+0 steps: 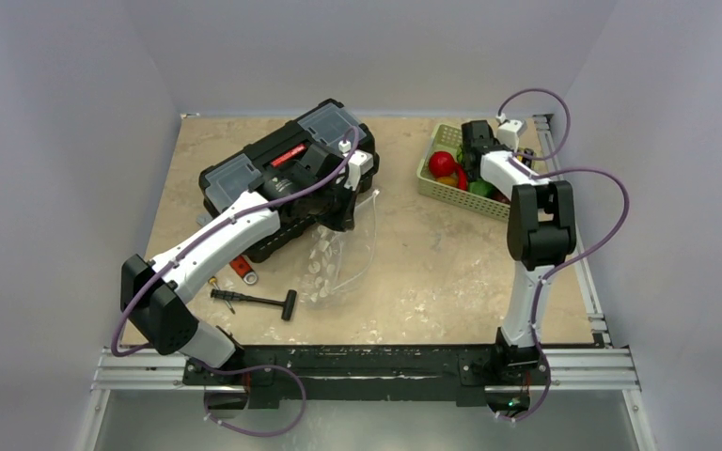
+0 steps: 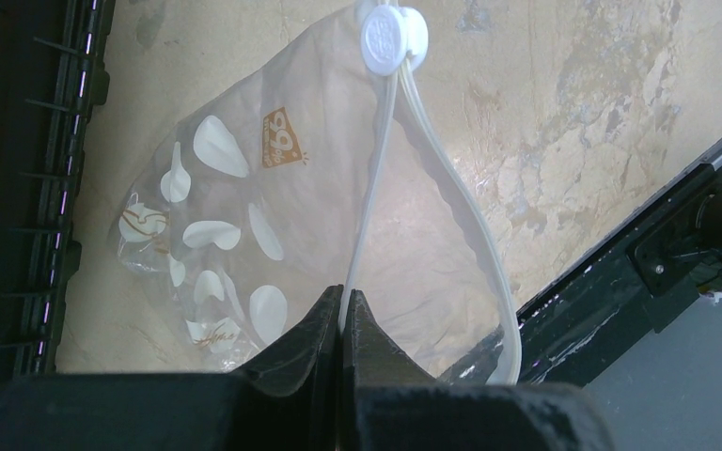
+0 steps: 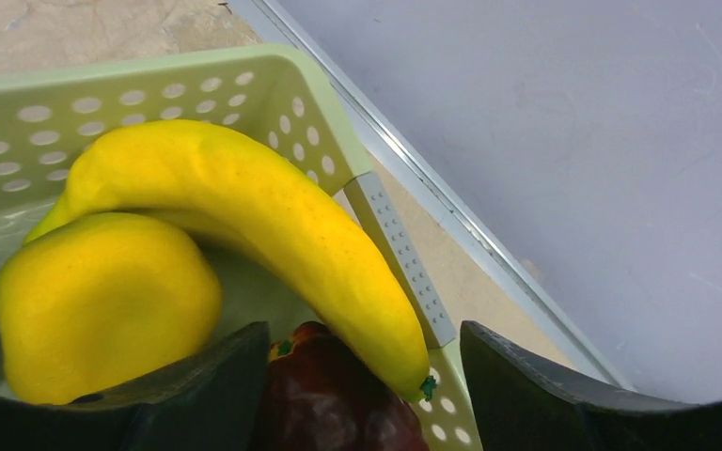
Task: Place the food in the zip-top bag and seal the zipper
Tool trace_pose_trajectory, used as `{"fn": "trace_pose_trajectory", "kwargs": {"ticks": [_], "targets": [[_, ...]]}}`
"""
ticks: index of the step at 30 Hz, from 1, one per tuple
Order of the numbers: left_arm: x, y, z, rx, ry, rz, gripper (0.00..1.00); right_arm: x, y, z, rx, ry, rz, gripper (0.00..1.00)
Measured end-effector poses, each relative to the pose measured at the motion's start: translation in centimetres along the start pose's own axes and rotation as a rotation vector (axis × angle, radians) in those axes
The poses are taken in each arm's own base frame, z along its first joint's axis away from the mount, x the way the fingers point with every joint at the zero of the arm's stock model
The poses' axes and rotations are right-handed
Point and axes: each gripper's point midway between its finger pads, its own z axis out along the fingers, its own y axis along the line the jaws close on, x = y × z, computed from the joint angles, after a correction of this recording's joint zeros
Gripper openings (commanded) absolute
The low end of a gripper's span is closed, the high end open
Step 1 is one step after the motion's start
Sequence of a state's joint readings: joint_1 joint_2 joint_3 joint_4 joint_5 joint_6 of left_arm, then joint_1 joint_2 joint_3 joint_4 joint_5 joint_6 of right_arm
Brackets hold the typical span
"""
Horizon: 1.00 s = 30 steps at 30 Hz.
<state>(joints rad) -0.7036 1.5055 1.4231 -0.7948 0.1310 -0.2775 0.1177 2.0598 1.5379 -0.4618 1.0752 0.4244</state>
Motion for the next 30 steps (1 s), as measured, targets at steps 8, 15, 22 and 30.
{"fn": "trace_pose_trajectory", "kwargs": {"ticks": [8, 15, 22, 30], "targets": [[0.0, -0.1, 0.0, 0.004, 0.001, 0.0, 0.0, 0.3, 0.0, 0.6, 0.011, -0.004, -0.015, 0.0], [0.1, -0.3, 0.0, 0.014, 0.003, 0.0, 0.0, 0.1, 0.2, -0.2, 0.005, -0.015, 0.01, 0.0], [0.1, -0.2, 0.0, 0.014, 0.004, 0.0, 0.0, -2.5, -2.2, -5.1, -0.029, -0.086, 0.063, 0.0], [0.0, 0.0, 0.0, -0.002, 0.007, -0.001, 0.0, -3.7, -4.8, -8.7, -0.14, -0.088, 0.165, 0.0]]}}
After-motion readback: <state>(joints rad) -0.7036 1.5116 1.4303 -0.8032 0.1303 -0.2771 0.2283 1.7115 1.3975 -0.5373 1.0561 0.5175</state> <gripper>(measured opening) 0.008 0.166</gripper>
